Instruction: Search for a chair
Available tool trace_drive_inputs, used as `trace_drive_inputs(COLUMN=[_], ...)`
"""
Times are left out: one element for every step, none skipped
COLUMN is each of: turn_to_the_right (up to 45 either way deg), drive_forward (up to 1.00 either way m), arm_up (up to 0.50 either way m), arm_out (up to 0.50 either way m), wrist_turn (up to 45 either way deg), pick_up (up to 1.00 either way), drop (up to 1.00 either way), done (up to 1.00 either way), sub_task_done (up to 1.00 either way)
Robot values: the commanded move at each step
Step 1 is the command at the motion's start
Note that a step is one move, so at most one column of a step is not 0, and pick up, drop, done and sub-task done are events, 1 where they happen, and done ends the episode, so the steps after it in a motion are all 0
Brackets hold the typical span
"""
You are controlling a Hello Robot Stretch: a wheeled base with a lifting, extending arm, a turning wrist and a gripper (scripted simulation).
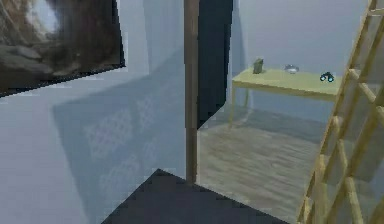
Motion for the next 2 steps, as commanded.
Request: trace_drive_inputs(turn_to_the_right=[-45.0,-45.0], drive_forward=[0.00,0.00], arm_up=[0.00,0.00], arm_out=[0.00,0.00], wrist_turn=[0.0,0.0], pick_up=[0.00,0.00], drop=[0.00,0.00], done=[0.00,0.00], sub_task_done=[0.00,0.00])
